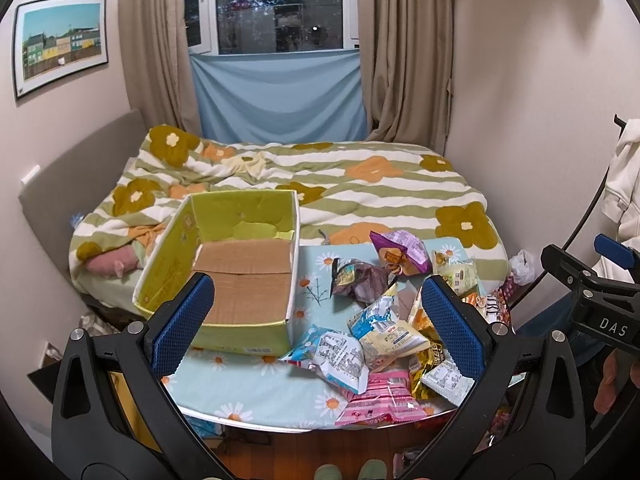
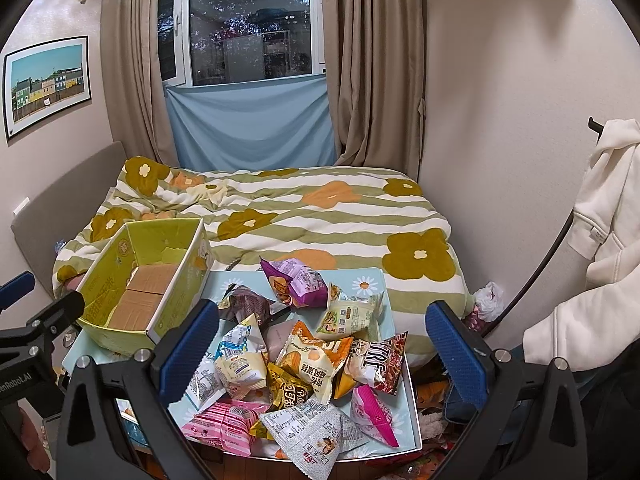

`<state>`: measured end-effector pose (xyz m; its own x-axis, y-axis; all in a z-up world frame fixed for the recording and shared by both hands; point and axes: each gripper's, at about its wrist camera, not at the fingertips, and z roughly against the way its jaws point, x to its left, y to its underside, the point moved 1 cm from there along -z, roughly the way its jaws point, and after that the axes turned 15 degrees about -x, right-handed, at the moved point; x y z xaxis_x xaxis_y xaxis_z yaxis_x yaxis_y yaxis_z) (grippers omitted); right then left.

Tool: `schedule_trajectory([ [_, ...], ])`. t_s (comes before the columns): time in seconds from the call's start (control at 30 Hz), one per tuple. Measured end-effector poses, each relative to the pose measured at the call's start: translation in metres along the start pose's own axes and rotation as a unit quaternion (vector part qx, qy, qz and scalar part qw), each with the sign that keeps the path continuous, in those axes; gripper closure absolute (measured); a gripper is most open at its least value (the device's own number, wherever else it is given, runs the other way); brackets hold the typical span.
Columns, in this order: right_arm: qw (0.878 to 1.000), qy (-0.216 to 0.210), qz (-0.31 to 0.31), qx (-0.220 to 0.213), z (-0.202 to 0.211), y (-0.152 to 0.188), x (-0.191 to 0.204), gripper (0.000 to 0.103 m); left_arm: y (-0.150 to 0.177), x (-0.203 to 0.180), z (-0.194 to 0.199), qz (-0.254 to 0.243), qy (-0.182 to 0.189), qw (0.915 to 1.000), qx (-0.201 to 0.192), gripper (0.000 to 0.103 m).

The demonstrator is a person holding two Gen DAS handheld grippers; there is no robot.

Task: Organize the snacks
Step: 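Reach into the pile and grasp the pink striped packet with left gripper while right grasps white corn-snack bag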

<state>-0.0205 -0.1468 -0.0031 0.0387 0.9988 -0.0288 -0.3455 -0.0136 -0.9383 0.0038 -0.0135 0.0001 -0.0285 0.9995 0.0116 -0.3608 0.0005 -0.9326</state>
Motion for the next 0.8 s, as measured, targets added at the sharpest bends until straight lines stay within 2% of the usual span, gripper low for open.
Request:
schedule_trajectory([
  [0.13,1.000,-0.004,-0.007,0.005,-0.001,0.001,0.000,0.000,-0.001,0.005,-0.009,0.010,0.008,0.9997,0.022,0.000],
  [0.23,1.000,-0.005,-0.013,0.019,-0.004,0.008,-0.001,0.000,0.013,0.008,-0.024,0.016,0.020,0.9979,0.059,0.000],
  [0.3,0.999,-0.001,-0.015,0.032,-0.007,0.018,-0.003,0.000,0.031,0.008,-0.035,0.021,0.032,0.9959,0.082,0.000],
  [0.4,0.999,-0.007,-0.015,0.051,-0.013,0.041,-0.009,0.000,0.060,0.002,-0.050,0.027,0.028,0.9922,0.119,0.000],
  [0.6,0.991,-0.066,0.015,0.112,-0.034,0.098,-0.009,0.000,0.116,-0.027,-0.078,0.028,0.032,0.9803,0.193,0.000],
  [0.8,0.977,-0.130,0.056,0.158,-0.056,0.144,-0.009,0.000,0.164,-0.054,-0.111,0.036,0.023,0.9679,0.248,0.000],
])
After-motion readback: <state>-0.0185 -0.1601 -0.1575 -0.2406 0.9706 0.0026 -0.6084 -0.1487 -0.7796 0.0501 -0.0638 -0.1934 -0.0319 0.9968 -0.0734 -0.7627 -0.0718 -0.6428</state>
